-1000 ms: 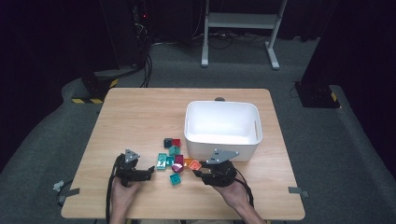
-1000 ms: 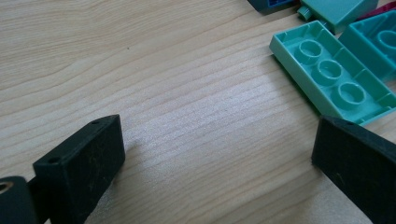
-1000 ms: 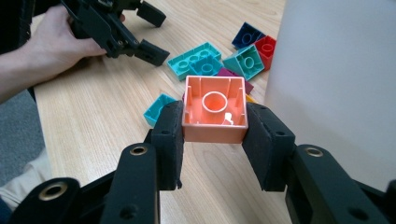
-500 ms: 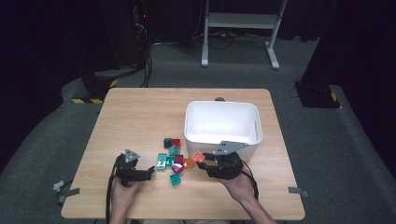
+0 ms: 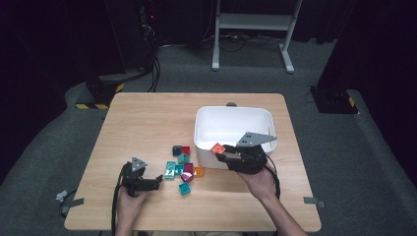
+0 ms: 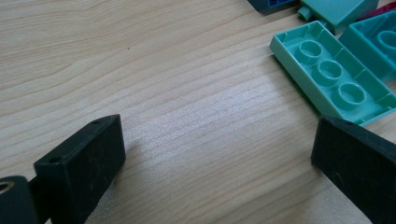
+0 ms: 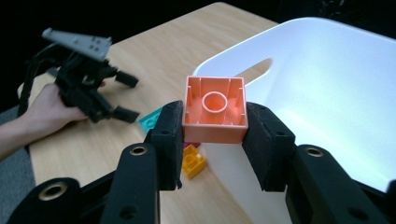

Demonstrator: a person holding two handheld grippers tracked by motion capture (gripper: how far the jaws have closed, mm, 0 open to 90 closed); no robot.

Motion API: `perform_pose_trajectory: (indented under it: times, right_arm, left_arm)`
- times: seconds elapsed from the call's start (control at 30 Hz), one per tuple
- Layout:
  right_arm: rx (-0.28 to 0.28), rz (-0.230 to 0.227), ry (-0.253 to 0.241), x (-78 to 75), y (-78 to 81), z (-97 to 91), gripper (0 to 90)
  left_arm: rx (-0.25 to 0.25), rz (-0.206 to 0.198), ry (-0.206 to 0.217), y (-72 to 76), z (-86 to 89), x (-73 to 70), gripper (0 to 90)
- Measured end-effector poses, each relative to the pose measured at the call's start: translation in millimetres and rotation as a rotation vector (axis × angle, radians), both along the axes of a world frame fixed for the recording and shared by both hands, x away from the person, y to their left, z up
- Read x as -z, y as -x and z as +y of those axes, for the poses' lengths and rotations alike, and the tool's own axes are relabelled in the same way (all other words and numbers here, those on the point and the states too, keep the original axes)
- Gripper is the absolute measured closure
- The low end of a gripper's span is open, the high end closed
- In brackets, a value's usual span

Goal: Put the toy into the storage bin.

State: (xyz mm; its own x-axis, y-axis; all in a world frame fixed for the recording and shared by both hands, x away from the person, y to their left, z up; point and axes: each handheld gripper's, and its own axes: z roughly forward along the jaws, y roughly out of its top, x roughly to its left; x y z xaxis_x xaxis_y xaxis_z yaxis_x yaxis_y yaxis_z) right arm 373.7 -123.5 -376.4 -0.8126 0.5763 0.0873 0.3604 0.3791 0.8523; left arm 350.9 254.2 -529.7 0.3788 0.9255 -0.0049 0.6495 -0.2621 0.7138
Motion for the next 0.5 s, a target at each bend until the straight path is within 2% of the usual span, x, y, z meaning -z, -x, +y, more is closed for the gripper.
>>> perform_pose_trajectory:
  times: [0.13,0.23,0.5]
  right_arm:
    - [0.049,0.002,0.001,-2.9,-13.9,-7.4,59.1]
    - [0.082,0.028,-0.006,-1.2,-22.4,-12.1,59.1]
    - [0.135,0.047,0.022,1.7,-38.9,-15.9,59.0]
  left_arm:
    - [-0.001,0.000,0.000,0.1,0.0,0.0,3.2]
    - [-0.001,0.000,0.000,0.0,0.0,0.0,3.2]
    - [-0.002,-0.001,0.000,0.1,0.1,0.0,3.5]
